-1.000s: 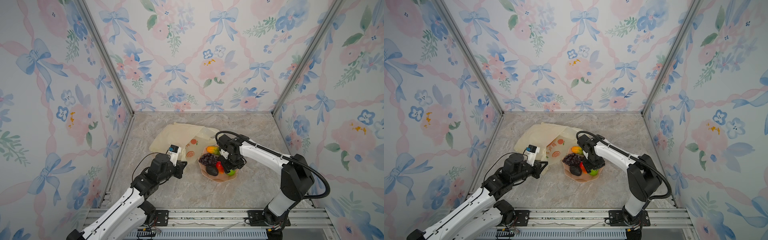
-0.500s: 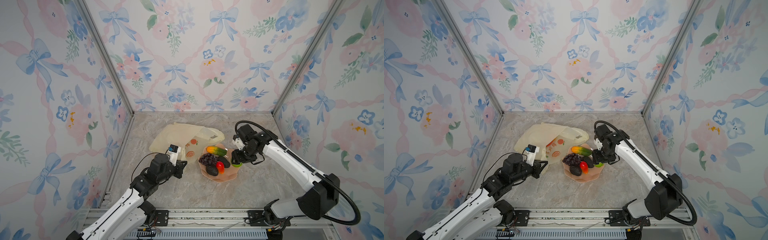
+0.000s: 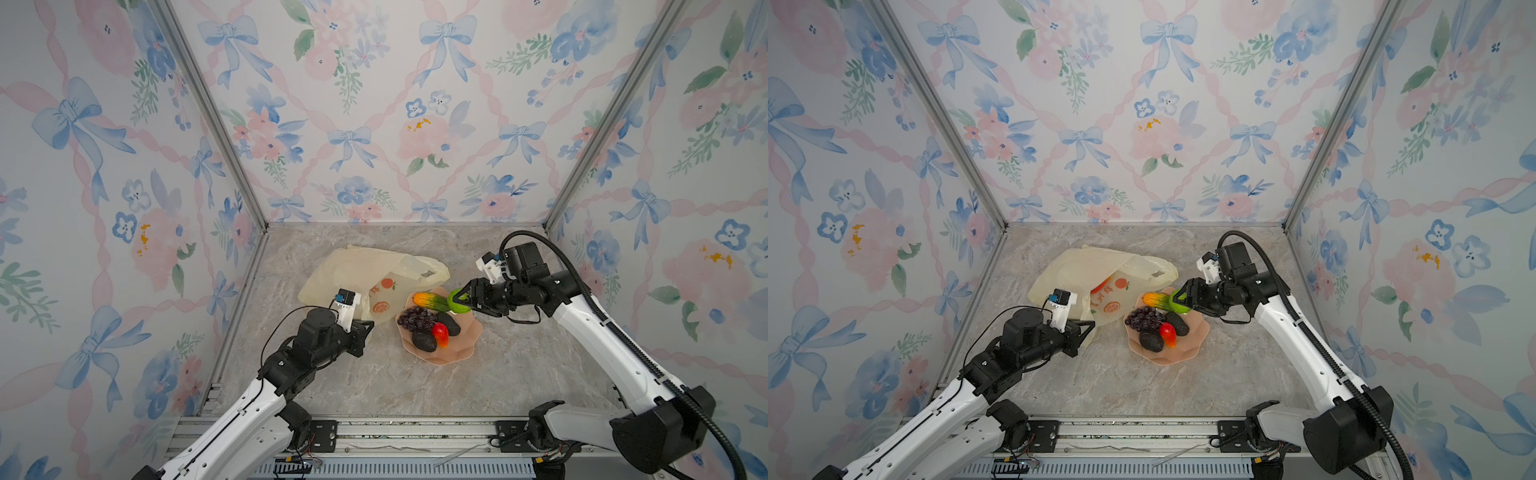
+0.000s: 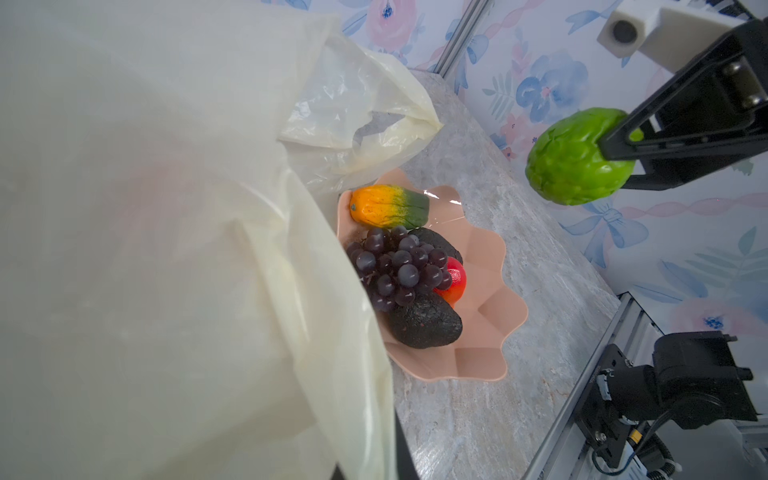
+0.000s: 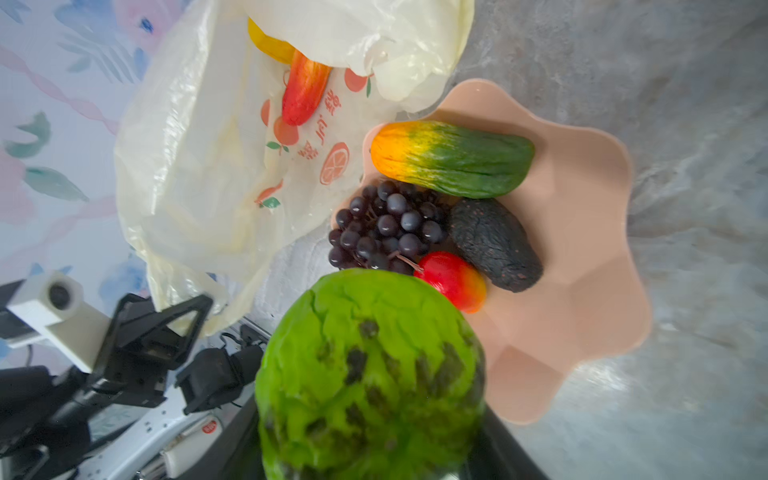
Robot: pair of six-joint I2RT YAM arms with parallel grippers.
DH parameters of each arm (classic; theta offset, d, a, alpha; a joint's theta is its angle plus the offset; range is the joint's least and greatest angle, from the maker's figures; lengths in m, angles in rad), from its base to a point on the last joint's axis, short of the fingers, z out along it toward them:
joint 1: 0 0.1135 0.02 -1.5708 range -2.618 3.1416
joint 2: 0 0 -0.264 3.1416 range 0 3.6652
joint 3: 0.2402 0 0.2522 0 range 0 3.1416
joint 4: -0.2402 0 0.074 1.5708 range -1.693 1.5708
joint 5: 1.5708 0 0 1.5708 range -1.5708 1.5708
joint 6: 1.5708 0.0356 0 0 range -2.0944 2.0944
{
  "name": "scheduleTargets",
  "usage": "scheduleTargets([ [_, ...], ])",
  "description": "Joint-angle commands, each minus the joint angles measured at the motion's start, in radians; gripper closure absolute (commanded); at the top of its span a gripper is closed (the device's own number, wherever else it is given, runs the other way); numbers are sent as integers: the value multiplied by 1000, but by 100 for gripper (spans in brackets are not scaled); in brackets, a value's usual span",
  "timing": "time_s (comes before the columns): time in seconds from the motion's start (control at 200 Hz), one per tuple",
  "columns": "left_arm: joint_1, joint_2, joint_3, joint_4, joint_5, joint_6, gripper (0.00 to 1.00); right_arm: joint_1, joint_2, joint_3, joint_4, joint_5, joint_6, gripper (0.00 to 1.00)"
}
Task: Place the fruits into the plastic bag
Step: Pick up the fruit from the plate, then place the fruit in the plastic bag.
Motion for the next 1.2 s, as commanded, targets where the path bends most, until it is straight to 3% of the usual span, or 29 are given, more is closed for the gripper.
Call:
scheduleTargets([
  [0.0, 7, -12, -5, 10, 17, -1, 100, -5, -5, -63, 237, -94, 194, 40],
  [0.27, 6, -24, -6, 14, 22, -2, 100, 90, 94, -72, 409, -52, 298, 40],
  [0.625, 6, -24, -8, 22, 41, -7, 100, 206, 315, 48, 476, 12, 305, 42],
  [1.195, 7, -15, -11, 28, 55, -9, 100, 251, 596, 223, 533, 21, 318, 43],
])
